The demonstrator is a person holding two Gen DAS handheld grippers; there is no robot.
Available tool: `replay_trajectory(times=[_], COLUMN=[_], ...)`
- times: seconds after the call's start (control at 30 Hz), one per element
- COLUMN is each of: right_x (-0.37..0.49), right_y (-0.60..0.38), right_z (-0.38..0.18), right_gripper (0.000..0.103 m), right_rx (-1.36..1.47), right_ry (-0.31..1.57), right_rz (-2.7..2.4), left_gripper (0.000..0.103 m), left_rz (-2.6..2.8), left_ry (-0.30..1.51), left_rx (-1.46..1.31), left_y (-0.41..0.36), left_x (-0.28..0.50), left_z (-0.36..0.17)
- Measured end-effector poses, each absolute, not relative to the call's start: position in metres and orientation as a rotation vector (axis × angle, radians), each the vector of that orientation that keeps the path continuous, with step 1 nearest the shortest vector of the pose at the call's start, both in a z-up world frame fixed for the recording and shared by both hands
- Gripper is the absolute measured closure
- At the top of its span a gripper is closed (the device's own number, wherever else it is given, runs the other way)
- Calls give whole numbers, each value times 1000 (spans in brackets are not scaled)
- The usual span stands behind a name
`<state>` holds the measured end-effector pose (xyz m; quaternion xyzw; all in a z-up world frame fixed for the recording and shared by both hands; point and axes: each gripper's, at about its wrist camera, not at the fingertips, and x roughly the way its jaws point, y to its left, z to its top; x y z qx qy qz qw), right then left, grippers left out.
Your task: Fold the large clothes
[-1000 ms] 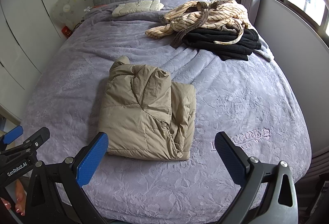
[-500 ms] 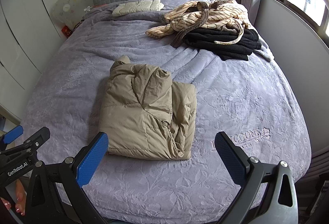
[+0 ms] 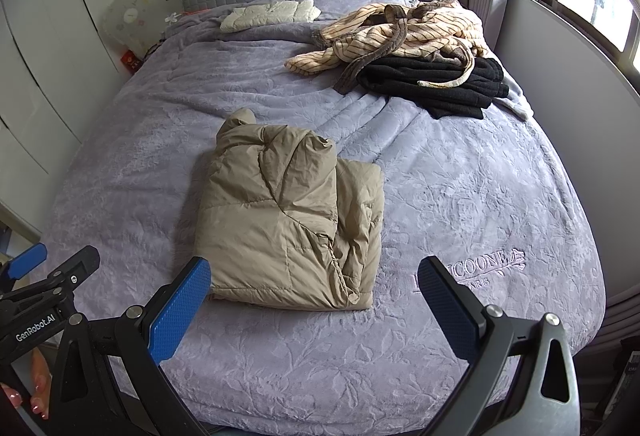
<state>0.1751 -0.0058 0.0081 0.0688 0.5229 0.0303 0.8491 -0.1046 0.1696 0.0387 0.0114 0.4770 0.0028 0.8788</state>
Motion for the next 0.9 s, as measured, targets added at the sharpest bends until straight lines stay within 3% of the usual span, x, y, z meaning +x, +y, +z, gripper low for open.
replay_trajectory(times=[0.9], right_x=[174], right_y=[-4], right_z=[10], right_gripper=[0], right_rx=[140], right_ry=[1093], right_rz=[70], left_gripper=[1], left_rz=[-8], left_ry=[952], left_rx=[18], left_y=[161], left_x=[-114], left_z=[55])
